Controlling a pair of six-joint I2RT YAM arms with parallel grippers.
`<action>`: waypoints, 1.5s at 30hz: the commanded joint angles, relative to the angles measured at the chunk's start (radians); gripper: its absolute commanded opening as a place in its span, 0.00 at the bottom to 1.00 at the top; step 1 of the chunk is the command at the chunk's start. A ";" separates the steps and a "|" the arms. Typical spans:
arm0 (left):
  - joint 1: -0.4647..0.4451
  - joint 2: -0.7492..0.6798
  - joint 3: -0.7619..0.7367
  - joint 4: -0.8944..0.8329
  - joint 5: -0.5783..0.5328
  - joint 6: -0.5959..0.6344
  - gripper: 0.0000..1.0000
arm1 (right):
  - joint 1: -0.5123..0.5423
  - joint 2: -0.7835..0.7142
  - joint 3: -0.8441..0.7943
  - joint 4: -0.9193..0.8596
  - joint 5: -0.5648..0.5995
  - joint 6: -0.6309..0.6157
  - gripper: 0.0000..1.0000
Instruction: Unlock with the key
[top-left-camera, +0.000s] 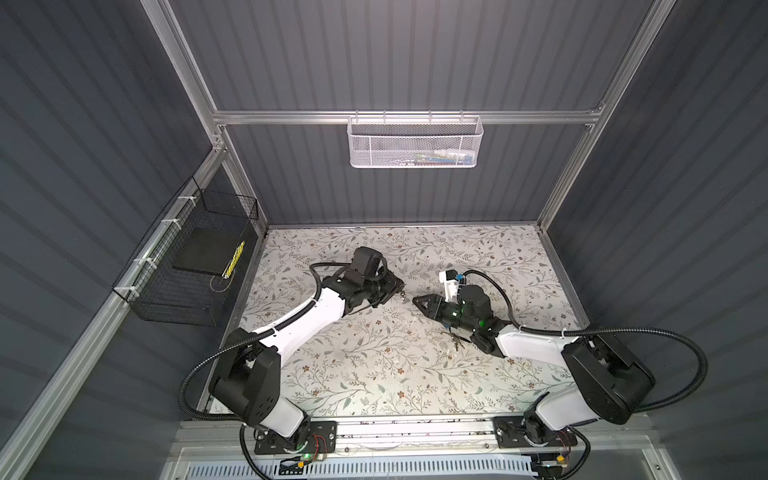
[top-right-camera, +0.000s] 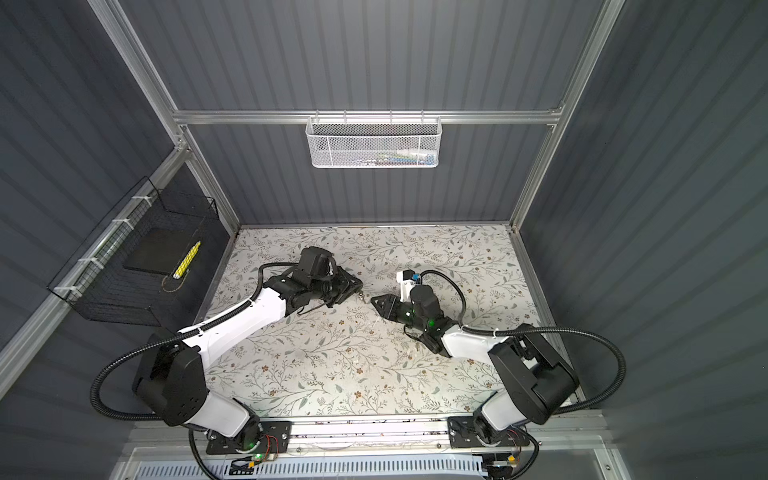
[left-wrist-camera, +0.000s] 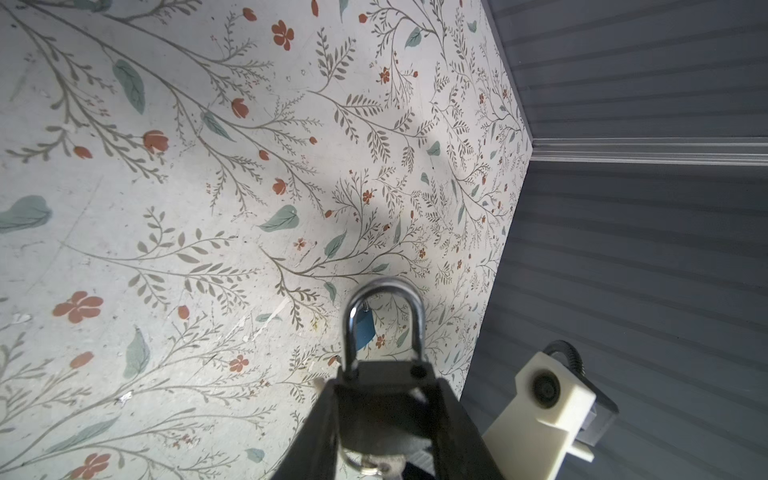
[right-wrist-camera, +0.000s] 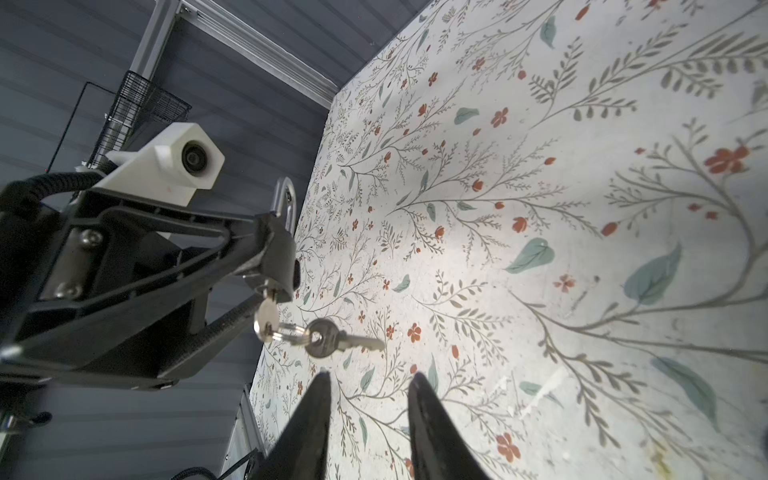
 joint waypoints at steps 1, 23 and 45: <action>0.005 0.015 0.033 -0.019 0.029 -0.013 0.04 | 0.010 -0.035 -0.020 -0.029 0.044 -0.080 0.39; 0.005 0.021 0.027 0.011 0.086 -0.044 0.05 | 0.070 0.067 0.060 0.189 0.099 -0.153 0.52; 0.005 0.028 0.030 0.041 0.115 -0.072 0.09 | 0.070 0.168 0.166 0.202 0.093 -0.147 0.33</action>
